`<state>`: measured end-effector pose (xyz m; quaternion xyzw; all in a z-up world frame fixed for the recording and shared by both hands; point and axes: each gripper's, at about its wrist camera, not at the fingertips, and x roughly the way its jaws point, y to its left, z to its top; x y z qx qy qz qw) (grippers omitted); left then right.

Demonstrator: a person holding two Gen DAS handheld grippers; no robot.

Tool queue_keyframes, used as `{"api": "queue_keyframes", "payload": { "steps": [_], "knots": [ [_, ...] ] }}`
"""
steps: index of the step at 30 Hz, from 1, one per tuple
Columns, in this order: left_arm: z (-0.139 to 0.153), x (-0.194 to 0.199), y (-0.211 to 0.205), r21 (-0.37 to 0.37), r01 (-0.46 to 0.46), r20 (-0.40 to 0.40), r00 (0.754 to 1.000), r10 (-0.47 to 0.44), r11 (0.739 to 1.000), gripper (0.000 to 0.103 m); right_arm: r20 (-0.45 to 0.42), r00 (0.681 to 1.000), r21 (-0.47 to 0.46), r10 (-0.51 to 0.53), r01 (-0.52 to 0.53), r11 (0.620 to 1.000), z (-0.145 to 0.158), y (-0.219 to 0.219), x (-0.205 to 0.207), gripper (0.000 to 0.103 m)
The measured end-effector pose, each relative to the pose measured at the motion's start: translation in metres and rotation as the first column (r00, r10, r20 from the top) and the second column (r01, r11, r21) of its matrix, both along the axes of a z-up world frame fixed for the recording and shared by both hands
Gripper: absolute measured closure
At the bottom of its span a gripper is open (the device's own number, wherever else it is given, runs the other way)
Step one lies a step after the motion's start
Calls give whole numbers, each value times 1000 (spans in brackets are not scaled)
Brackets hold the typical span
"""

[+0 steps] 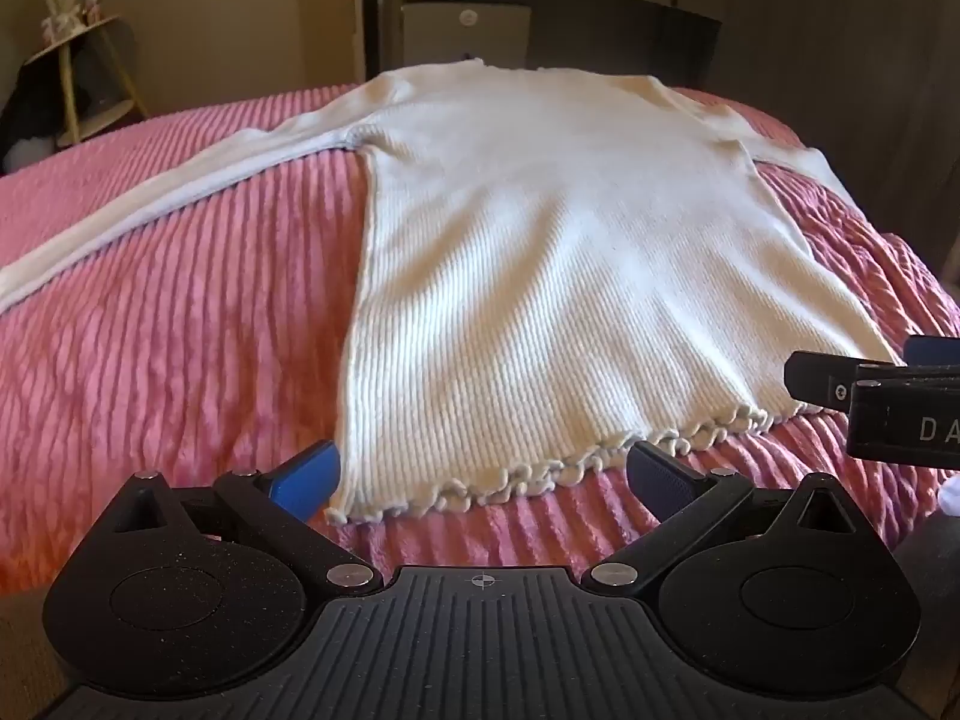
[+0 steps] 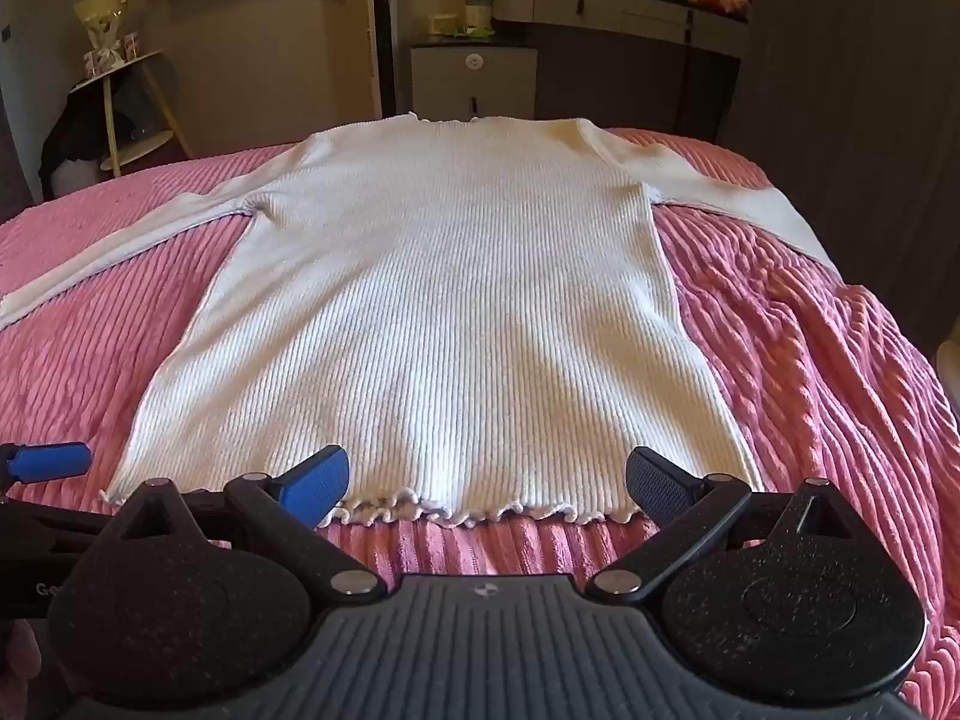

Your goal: Fold small clothes

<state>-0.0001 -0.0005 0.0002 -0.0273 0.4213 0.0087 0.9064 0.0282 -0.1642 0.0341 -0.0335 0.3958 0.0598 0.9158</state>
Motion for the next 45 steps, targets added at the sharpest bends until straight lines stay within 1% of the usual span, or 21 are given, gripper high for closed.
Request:
{"api": "queue_keyframes", "payload": {
  "steps": [3,4,7,13,15,31,45],
  "knots": [
    [0,0,-3,16,15,7,1000,-15,1000,0,-4,1000,-5,1,-1,1000,0,2,-1,4],
    [0,-4,-2,5,9,19,1000,-9,1000,0,-3,1000,-5,2,-2,1000,0,2,-1,4],
    [0,-3,2,-12,7,3,1000,-7,1000,0,-1,1000,-8,3,-3,1000,-1,2,-1,4],
    [0,-4,-1,-6,0,8,1000,0,1000,0,1,1000,-9,2,-2,1000,-3,-3,3,4],
    [0,-1,0,-8,-2,7,1000,2,1000,0,5,1000,-20,-1,1,1000,-4,2,2,4],
    [0,-3,-1,-18,-7,4,1000,7,1000,0,5,1000,-30,-10,10,999,-2,2,0,4],
    [0,-4,-1,-24,-8,1,1000,8,1000,0,8,1000,-15,-12,13,1000,-1,0,0,4]
  ]
}}
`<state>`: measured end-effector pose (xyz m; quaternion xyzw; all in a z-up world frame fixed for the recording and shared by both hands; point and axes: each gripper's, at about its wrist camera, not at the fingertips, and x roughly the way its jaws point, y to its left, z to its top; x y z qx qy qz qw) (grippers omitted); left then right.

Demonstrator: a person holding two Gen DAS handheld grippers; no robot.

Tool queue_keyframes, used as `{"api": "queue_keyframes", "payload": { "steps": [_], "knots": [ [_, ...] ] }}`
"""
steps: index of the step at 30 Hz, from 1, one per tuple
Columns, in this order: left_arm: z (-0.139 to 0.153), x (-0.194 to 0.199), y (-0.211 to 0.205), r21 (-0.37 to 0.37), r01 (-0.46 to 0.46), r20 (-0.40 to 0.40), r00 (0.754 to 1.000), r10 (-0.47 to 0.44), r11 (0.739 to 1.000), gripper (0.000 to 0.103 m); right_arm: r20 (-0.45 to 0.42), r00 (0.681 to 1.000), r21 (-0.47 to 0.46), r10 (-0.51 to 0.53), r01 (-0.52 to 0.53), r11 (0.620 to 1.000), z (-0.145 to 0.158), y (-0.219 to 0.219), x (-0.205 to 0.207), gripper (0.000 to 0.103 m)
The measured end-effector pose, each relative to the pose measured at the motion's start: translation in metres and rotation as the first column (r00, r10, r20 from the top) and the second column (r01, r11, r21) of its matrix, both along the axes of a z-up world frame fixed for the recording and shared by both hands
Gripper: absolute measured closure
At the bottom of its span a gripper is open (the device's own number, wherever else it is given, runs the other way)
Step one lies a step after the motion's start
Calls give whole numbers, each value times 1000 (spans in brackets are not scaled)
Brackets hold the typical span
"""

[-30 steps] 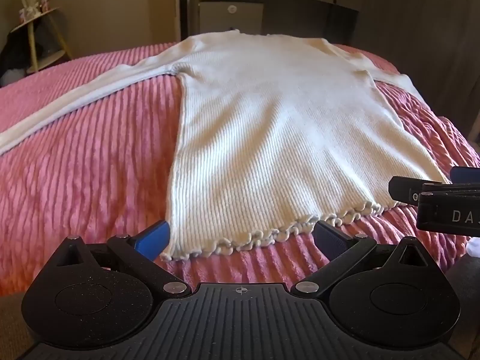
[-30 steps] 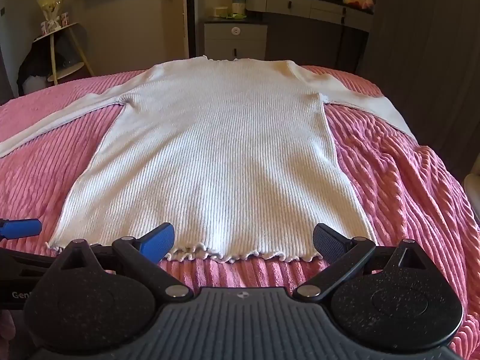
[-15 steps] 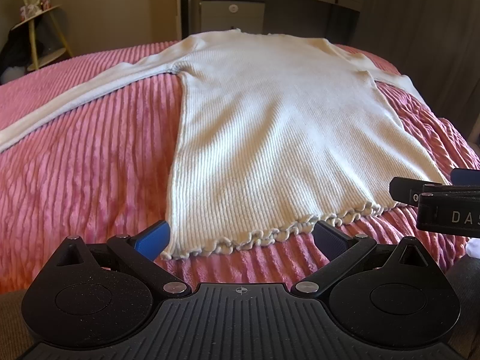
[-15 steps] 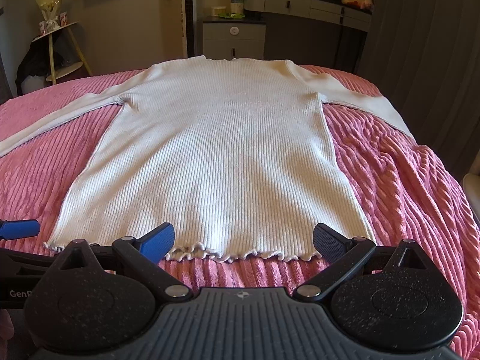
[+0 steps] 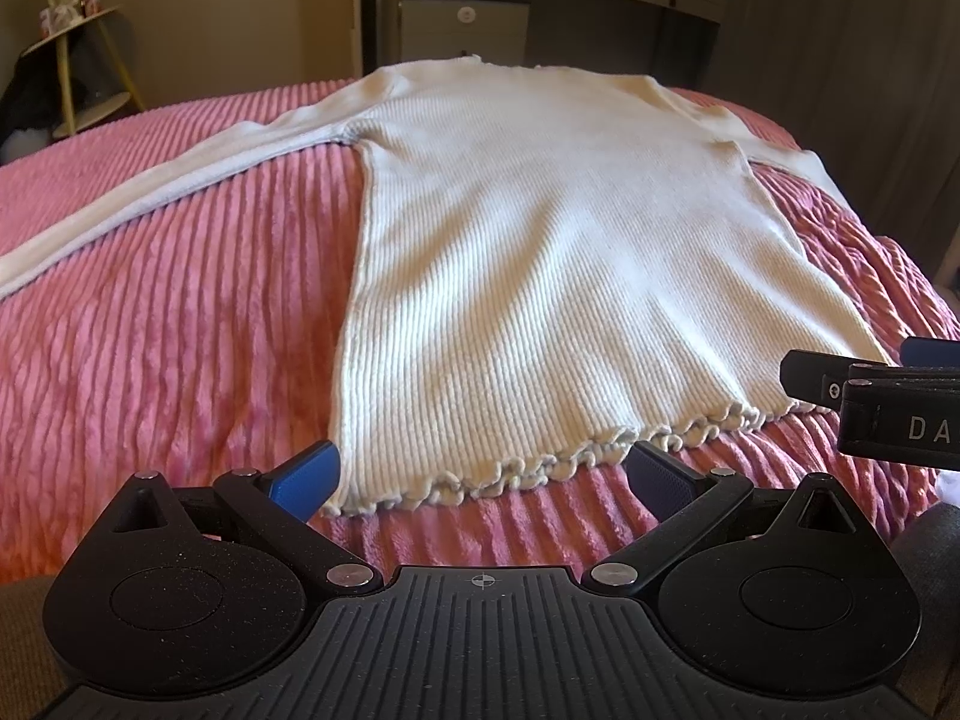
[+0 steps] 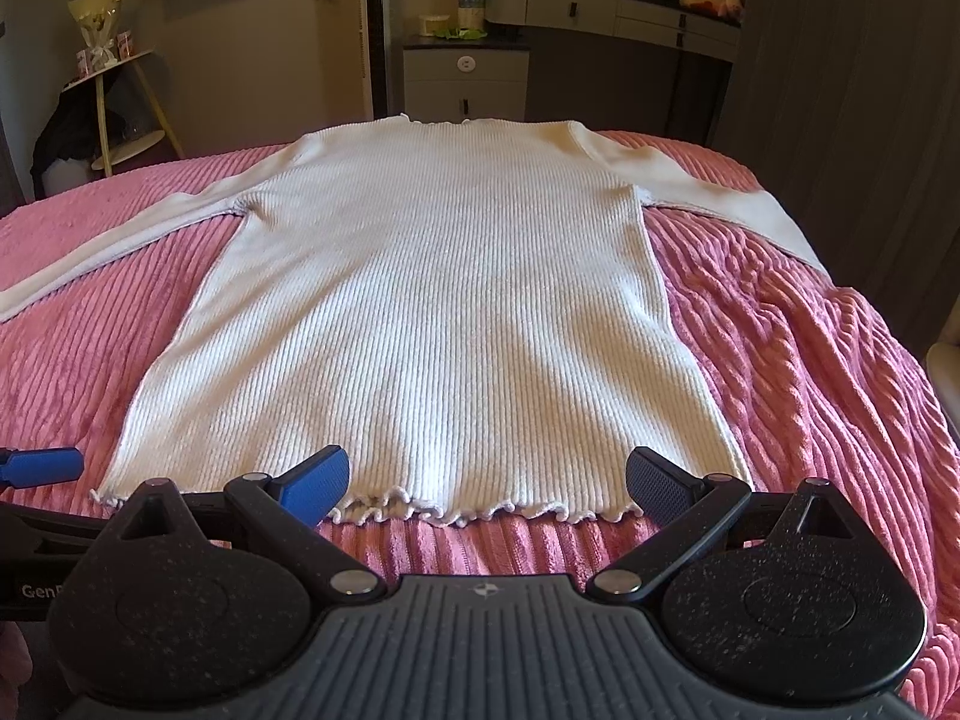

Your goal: Fold small clothes

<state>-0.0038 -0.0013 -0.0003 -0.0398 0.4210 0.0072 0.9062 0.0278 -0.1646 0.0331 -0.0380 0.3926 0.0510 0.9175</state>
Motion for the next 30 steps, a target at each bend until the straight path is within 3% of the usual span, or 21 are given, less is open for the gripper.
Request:
{"api": "queue_keyframes", "payload": {
  "steps": [30],
  "knots": [
    [0,1,0,-10,-1,-13,1000,0,1000,0,2,1000,23,-4,4,1000,2,0,-1,4]
  ]
}}
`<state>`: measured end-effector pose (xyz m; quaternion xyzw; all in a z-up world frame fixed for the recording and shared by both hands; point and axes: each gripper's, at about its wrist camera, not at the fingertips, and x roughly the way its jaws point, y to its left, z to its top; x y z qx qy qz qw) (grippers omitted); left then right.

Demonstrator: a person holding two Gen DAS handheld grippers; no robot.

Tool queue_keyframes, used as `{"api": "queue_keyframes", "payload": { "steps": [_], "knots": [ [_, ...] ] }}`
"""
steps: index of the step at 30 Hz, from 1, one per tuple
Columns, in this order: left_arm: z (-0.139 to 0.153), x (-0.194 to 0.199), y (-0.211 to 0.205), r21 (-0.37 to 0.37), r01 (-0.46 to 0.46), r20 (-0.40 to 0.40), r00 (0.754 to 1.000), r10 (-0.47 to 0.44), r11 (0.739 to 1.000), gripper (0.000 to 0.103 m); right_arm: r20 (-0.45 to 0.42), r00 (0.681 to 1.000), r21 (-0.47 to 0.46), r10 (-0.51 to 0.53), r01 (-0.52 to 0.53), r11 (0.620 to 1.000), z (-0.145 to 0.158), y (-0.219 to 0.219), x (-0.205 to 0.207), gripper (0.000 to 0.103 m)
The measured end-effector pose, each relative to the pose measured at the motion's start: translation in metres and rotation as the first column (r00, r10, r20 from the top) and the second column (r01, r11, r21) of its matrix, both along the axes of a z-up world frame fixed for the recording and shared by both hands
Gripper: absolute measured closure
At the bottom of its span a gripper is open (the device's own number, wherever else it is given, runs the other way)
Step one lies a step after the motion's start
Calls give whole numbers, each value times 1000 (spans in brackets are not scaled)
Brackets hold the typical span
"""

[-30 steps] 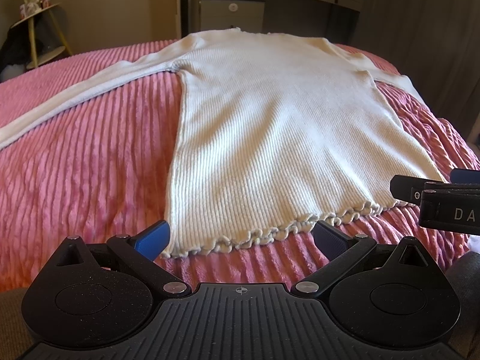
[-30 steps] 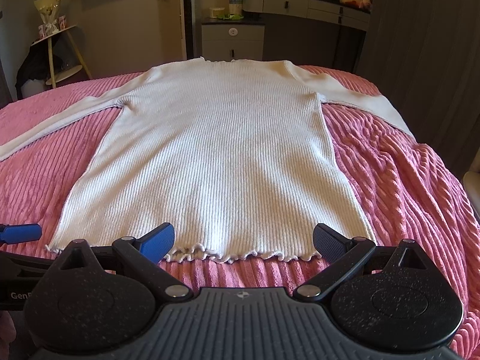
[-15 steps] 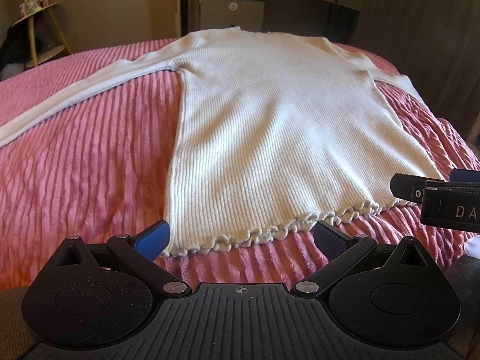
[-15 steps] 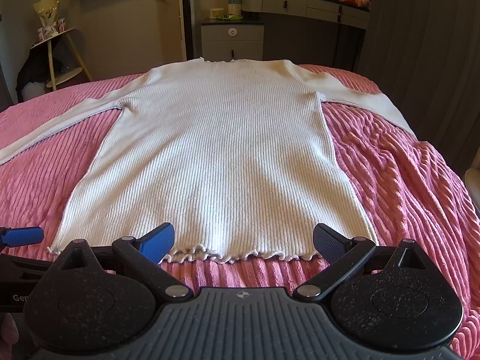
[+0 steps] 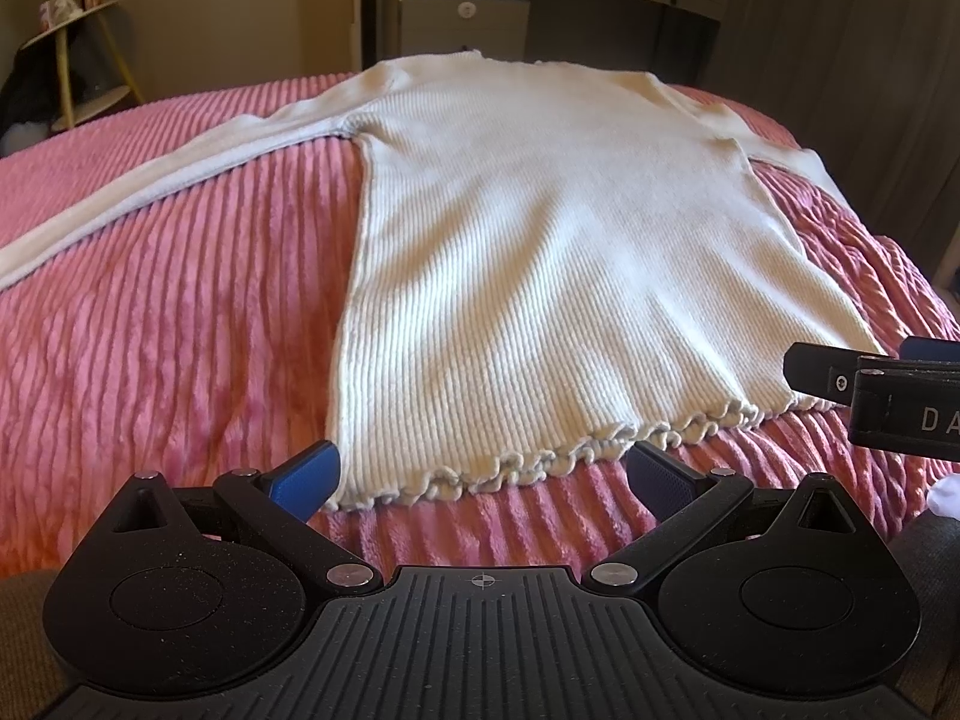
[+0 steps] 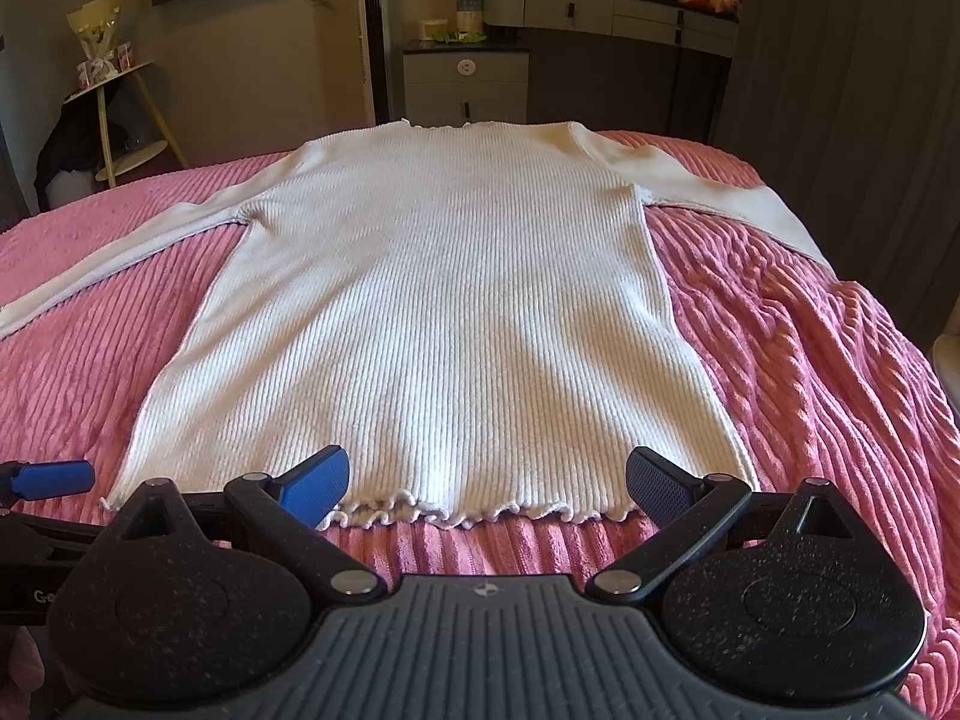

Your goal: Fold small clothes

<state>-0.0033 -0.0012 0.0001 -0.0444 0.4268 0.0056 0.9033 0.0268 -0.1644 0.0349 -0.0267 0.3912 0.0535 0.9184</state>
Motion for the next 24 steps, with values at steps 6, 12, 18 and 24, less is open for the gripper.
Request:
{"api": "queue_keyframes", "payload": {
  "steps": [6,12,18,24],
  "knots": [
    [-1,0,0,-1,0,-2,1000,0,1000,0,1,1000,5,-2,2,1000,0,0,0,4],
    [-1,1,1,-4,2,-5,1000,-2,1000,0,3,1000,15,-5,5,1000,1,-2,-1,4],
    [-3,2,2,-8,4,-6,1000,-4,1000,0,1,1000,14,-3,3,1000,1,-2,0,4],
    [-4,2,3,-16,5,-10,1000,-5,1000,0,0,1000,21,-2,2,1000,1,-2,-1,4]
  ]
}}
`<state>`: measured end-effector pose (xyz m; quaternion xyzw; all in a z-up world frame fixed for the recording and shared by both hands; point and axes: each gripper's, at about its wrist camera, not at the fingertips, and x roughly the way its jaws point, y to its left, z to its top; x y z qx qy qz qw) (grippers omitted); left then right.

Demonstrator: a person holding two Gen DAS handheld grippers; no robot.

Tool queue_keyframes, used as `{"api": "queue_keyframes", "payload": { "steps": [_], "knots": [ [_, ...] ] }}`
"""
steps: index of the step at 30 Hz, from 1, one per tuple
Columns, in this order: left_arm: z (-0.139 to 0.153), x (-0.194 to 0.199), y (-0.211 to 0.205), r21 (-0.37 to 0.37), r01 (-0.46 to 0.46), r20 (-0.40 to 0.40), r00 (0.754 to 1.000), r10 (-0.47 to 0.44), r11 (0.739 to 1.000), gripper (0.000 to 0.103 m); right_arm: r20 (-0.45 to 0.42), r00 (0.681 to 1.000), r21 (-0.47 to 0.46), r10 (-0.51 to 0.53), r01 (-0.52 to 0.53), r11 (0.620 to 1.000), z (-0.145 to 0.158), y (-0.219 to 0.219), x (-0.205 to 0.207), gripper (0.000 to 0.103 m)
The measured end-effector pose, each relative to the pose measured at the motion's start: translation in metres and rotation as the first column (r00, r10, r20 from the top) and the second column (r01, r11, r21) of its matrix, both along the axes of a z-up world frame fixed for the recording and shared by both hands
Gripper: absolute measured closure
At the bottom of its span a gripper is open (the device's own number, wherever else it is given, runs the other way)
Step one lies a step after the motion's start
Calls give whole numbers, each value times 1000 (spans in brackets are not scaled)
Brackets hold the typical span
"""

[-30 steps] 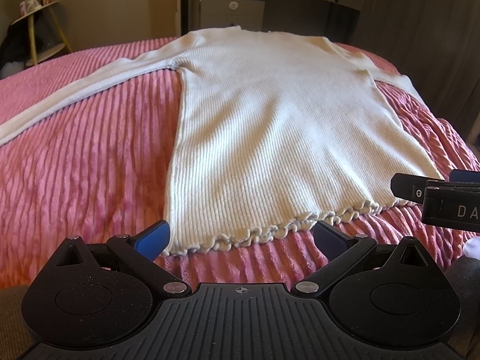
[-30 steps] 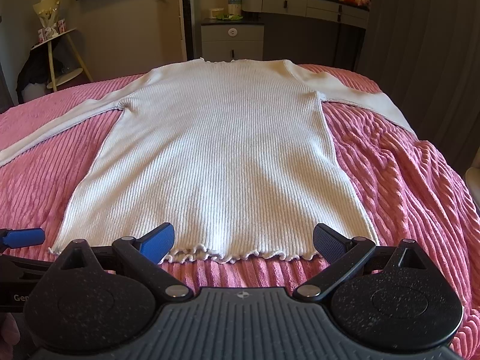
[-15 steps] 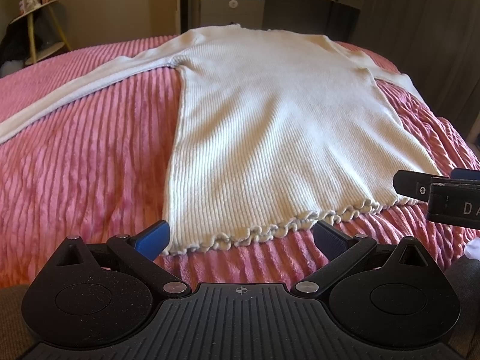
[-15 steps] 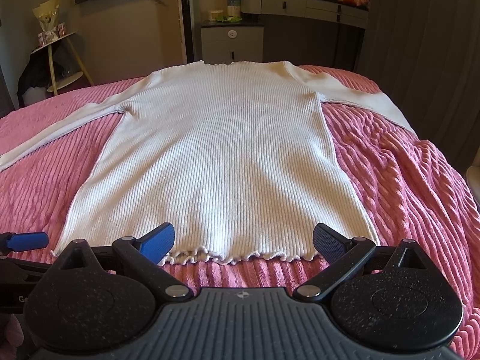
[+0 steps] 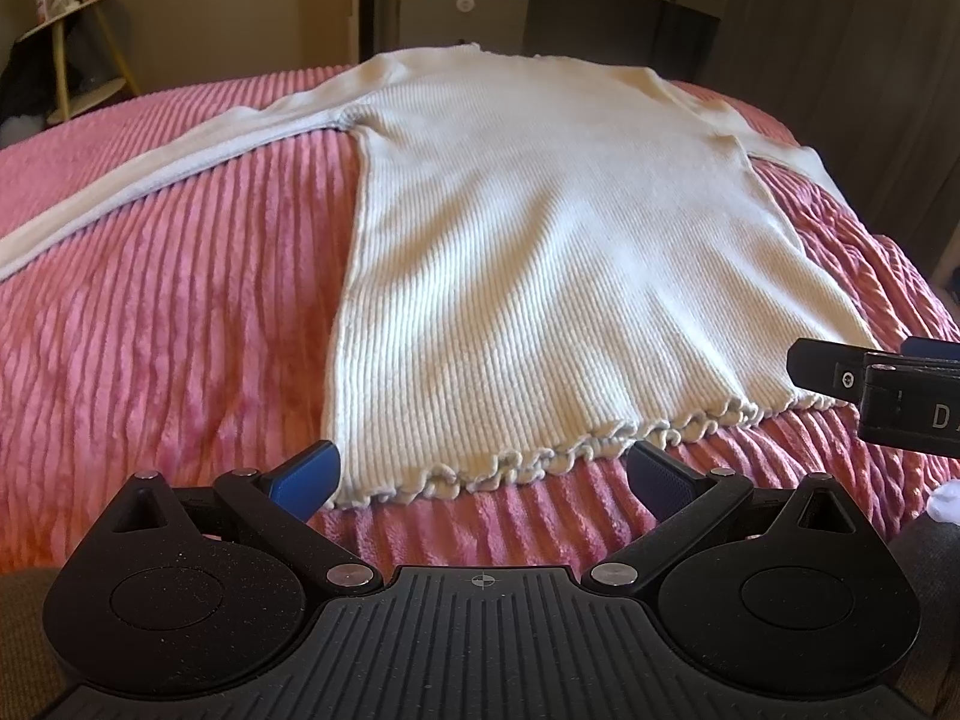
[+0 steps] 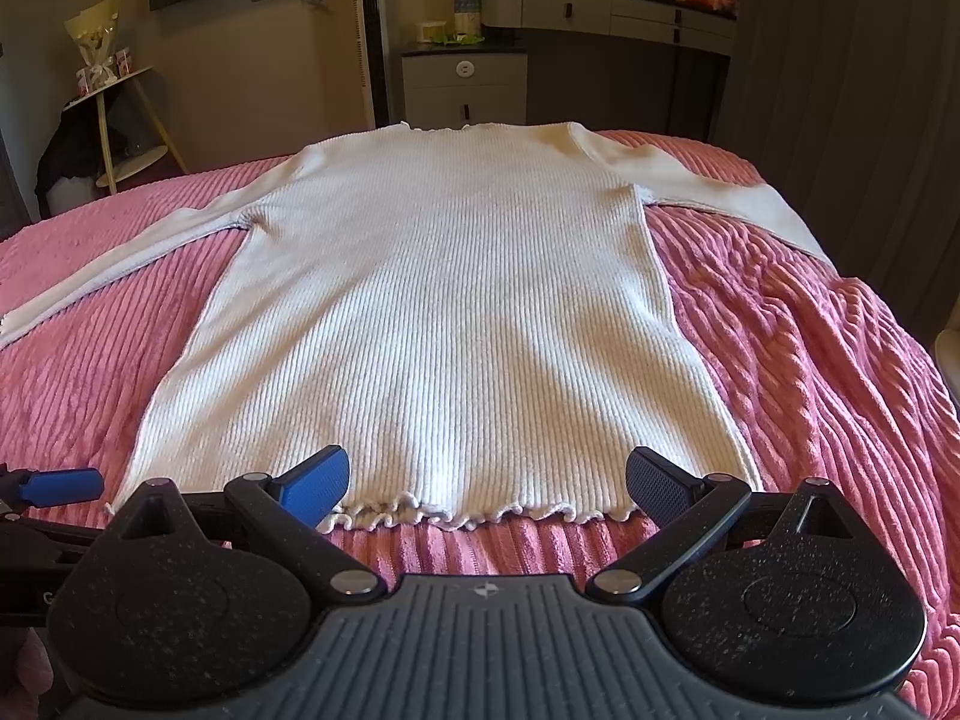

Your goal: Fold small clothes

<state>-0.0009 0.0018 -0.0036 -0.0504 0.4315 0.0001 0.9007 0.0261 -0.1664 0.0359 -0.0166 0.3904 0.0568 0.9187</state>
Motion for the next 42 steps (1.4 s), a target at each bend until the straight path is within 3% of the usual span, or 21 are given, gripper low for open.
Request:
{"api": "queue_keyframes", "payload": {
  "steps": [15,26,30,34,38,40,42],
  "knots": [
    [0,3,6,-38,6,-4,1000,-6,999,0,3,1000,56,0,0,998,2,-5,0,4],
    [-11,15,10,-52,7,-43,999,-9,999,0,-74,997,214,8,8,977,-6,-21,16,4],
    [-11,21,13,-65,2,-44,999,-5,998,0,-97,995,347,40,-4,938,-9,-33,27,4],
    [-1,41,18,-78,-6,-50,999,2,997,0,-69,996,539,54,-9,842,-11,-63,48,6],
    [17,80,18,-35,-46,29,998,47,998,0,20,991,581,-129,93,808,-9,-117,92,16],
    [20,101,17,-34,-70,78,994,72,997,0,20,972,623,-234,171,764,-14,-152,119,25],
    [13,124,17,-38,-114,100,988,117,993,0,-27,936,671,-351,278,688,-25,-194,153,49]
  ]
}}
